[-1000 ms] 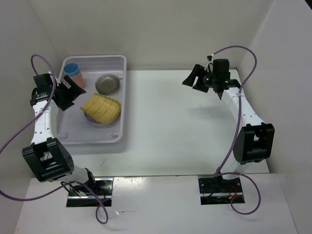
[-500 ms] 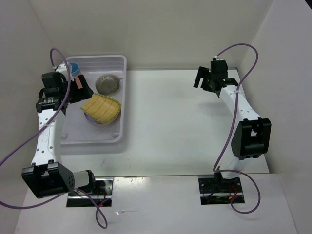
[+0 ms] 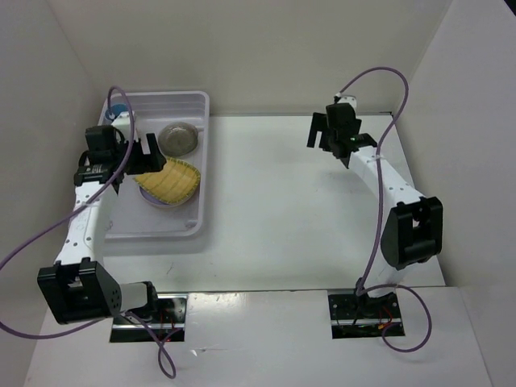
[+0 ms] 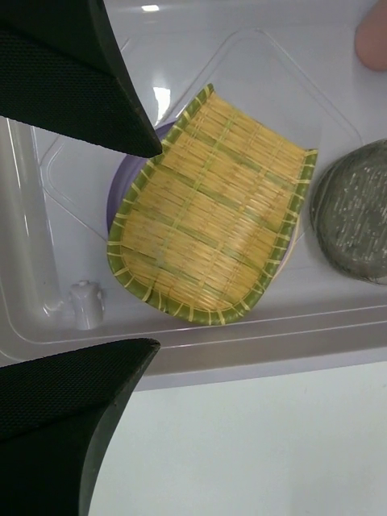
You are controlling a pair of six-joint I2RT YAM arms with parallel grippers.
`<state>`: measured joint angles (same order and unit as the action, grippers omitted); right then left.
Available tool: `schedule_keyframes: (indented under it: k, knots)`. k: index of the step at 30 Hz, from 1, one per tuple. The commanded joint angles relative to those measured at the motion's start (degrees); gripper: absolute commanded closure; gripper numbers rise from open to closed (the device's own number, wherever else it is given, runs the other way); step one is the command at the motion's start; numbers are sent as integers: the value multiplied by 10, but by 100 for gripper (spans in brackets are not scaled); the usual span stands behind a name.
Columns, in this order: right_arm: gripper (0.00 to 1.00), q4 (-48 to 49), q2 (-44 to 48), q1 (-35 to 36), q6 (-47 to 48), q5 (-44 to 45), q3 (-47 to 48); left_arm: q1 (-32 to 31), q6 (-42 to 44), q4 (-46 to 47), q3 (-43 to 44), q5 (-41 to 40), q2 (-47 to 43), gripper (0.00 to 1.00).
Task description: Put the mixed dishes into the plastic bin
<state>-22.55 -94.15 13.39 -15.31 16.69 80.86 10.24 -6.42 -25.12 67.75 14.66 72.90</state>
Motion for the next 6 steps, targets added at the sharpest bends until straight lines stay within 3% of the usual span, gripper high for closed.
schedule_keyframes:
  k: [1, 6]
  knots:
    - [0, 33, 47, 19, 3, 34, -25, 0, -8, 48, -26, 10, -29, 1]
    - [0, 53, 66, 19, -10, -37, -26, 0, -8, 1, 5, -31, -18, 1]
